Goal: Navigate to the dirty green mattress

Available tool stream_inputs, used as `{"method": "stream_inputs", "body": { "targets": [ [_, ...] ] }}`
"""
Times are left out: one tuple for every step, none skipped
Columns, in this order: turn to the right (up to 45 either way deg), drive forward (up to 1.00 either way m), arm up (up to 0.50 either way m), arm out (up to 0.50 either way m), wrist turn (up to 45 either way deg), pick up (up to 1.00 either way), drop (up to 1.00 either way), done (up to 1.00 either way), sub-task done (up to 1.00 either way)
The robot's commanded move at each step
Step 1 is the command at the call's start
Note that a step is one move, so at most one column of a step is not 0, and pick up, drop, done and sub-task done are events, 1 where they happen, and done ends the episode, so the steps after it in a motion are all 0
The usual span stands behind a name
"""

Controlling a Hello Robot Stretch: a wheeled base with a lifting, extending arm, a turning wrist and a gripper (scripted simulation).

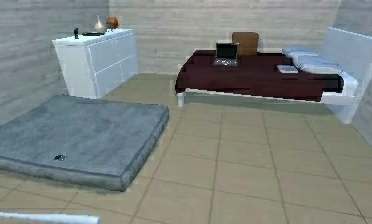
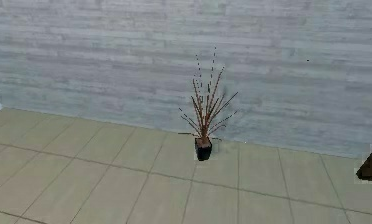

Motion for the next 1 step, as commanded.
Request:
{"method": "stream_inputs", "body": {
  "targets": [
    [0.0, 0.45, 0.00, 0.00, 0.0, 0.00, 0.00, 0.00, 0.00]
  ]
}}
